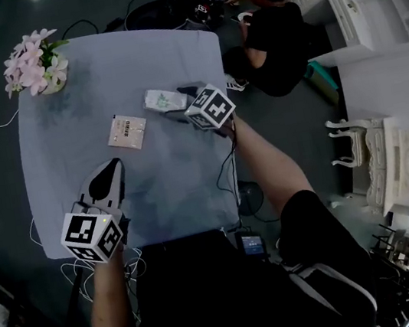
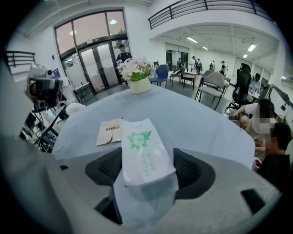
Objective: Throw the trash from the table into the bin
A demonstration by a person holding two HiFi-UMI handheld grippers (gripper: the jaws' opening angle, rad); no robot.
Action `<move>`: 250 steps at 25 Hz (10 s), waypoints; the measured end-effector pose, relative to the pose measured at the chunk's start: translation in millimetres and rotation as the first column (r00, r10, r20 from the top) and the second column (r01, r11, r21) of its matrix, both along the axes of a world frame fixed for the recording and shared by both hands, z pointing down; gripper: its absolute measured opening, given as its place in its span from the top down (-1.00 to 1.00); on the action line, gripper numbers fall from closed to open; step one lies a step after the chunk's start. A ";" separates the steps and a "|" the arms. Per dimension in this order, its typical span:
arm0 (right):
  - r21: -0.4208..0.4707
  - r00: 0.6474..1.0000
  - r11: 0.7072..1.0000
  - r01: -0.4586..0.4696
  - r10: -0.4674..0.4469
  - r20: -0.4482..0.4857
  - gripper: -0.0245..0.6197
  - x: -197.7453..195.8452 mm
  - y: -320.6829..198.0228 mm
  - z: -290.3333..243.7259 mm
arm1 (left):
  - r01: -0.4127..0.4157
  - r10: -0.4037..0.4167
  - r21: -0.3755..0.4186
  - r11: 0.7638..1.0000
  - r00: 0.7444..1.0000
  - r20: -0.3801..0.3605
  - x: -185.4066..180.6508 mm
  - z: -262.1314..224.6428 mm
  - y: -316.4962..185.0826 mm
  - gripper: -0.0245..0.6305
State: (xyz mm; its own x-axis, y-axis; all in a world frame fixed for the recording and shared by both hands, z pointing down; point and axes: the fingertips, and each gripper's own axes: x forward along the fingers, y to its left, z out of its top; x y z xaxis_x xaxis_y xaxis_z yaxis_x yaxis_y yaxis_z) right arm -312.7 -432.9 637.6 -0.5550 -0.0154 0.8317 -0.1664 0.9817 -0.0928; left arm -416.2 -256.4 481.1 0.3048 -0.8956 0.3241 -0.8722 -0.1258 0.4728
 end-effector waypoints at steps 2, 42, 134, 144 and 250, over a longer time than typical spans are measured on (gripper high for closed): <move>-0.007 1.000 1.000 -0.018 0.018 0.024 -0.15 1.1 9.1 -11.4 | 0.001 -0.001 0.009 1.000 1.000 0.006 0.7 -8.0 7.9 0.88; -0.062 0.896 0.943 -0.327 0.330 0.298 -0.15 97.0 314.6 -162.3 | -0.270 0.268 0.172 0.947 0.963 0.035 91.0 -95.5 209.2 0.88; -0.405 0.090 0.083 -0.911 0.996 0.001 -0.24 791.5 359.8 423.5 | -0.749 0.739 -0.313 0.584 0.650 -0.175 784.1 464.2 182.2 0.89; -0.483 0.172 0.187 -0.856 0.982 0.074 0.88 754.3 355.9 348.5 | -0.746 0.726 -0.250 0.617 0.662 -0.183 768.8 404.4 178.8 0.89; -0.172 0.917 0.975 -0.142 0.195 0.349 0.90 -61.7 199.6 -123.8 | -0.062 0.054 0.144 0.988 0.997 0.055 -34.7 -66.6 116.5 0.88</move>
State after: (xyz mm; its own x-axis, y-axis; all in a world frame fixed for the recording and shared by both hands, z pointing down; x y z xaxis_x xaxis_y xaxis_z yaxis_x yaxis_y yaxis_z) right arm -374.4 -233.2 513.9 -0.8174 -0.0328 0.5752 -0.2569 0.9144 -0.3128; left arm -450.9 -139.9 414.5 0.3441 -0.9156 0.2079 -0.8839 -0.2411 0.4008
